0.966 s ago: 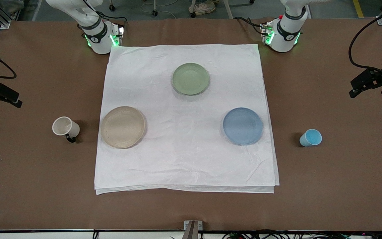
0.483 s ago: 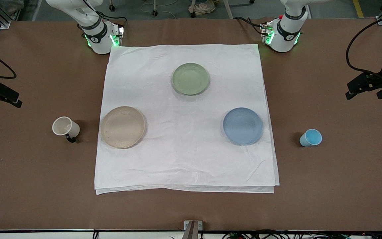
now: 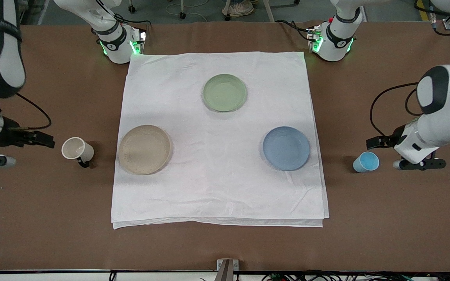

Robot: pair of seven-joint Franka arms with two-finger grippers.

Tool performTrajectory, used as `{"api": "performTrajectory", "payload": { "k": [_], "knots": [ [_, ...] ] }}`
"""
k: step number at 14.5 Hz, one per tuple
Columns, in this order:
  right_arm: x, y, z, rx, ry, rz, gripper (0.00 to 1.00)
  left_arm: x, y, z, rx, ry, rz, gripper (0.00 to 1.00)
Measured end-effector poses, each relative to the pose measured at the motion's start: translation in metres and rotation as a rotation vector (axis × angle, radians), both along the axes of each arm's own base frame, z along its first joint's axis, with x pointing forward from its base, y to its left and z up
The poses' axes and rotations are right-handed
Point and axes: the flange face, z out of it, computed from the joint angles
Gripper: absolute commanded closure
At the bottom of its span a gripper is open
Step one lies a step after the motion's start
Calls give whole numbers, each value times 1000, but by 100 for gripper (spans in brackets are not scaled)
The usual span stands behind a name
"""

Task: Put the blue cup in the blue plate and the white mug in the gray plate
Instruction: 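Grasp the blue cup with the left gripper while the right gripper reaches the mug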

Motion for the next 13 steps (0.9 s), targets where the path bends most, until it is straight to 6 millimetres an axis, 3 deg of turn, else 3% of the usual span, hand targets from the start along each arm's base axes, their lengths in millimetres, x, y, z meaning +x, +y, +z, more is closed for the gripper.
{"api": "performTrajectory", "payload": {
  "k": [2,5,13],
  "knots": [
    [15,0,-55,-1,47,69,0,6,2,-44,27,14,14,0],
    [29,-5,-118,10,86,222,0,13,3,-88,29,20,29,4],
    [28,-43,-242,82,115,389,0,12,4,-131,22,7,54,52]
  ]
}}
